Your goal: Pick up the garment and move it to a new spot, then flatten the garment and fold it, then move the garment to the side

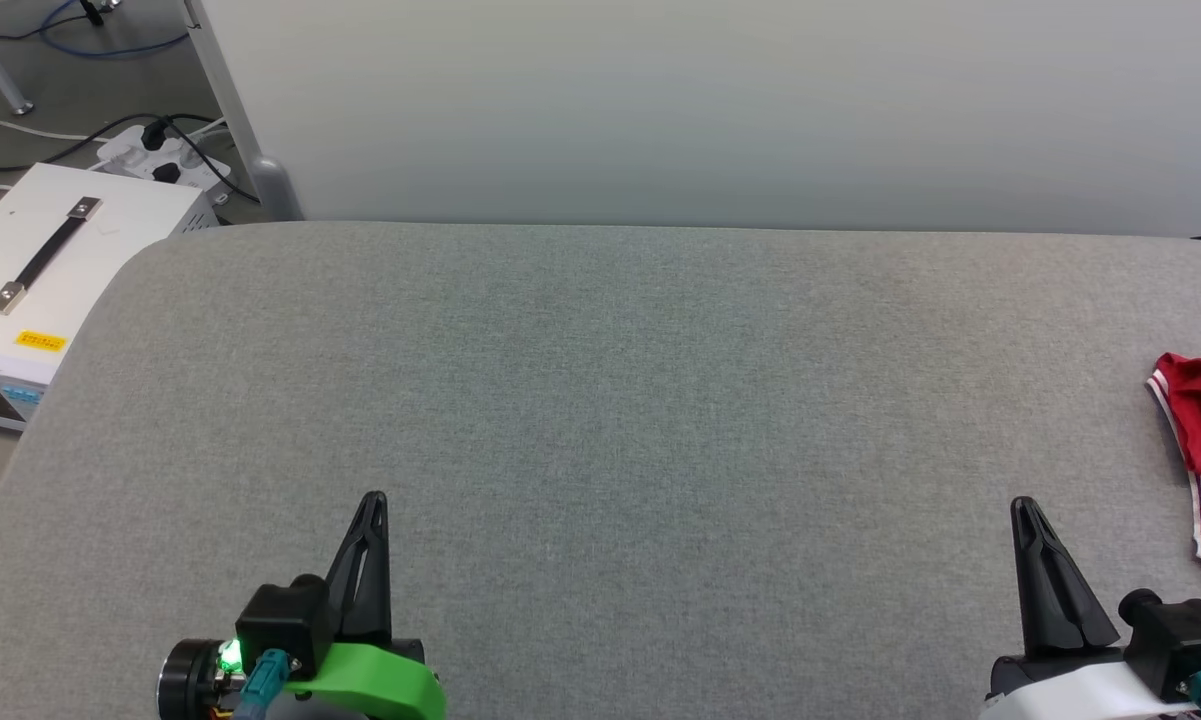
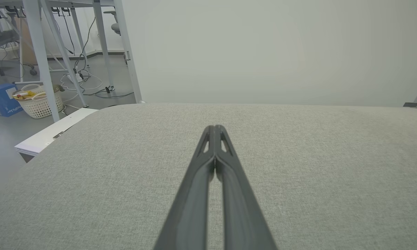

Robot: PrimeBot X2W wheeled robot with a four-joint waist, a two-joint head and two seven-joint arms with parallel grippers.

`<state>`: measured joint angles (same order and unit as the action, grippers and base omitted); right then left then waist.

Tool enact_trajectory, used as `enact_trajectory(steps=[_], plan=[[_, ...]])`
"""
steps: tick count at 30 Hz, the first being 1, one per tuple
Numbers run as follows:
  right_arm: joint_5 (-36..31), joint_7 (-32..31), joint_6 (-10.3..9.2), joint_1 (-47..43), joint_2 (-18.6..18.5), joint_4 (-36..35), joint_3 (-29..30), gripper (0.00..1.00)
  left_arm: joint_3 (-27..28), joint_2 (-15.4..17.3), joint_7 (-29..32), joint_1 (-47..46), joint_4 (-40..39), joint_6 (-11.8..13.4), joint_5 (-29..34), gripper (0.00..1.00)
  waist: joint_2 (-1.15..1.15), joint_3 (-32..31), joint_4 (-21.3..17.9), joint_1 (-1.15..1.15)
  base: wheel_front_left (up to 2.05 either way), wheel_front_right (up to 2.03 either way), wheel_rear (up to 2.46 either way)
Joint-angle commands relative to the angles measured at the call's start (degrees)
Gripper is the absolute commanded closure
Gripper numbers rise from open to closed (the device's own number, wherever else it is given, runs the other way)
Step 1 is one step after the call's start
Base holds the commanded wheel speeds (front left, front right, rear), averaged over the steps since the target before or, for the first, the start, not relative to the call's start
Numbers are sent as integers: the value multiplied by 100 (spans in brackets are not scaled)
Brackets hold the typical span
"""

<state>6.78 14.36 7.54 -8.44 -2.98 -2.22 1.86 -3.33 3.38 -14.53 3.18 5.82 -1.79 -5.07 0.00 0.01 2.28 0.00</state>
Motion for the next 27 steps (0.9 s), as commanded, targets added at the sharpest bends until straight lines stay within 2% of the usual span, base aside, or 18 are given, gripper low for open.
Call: enact_trajectory(steps=[1,27], plan=[[-18,-21,0,27,0,6,-5,100,9,-2,43,-10,-18,6,17,100,0,0,-3,0,0,0,0],[-168,-343,-1,213,3,55,-46,100,83,-13,363,-80,-146,45,128,100,0,0,-54,0,0,0,0]])
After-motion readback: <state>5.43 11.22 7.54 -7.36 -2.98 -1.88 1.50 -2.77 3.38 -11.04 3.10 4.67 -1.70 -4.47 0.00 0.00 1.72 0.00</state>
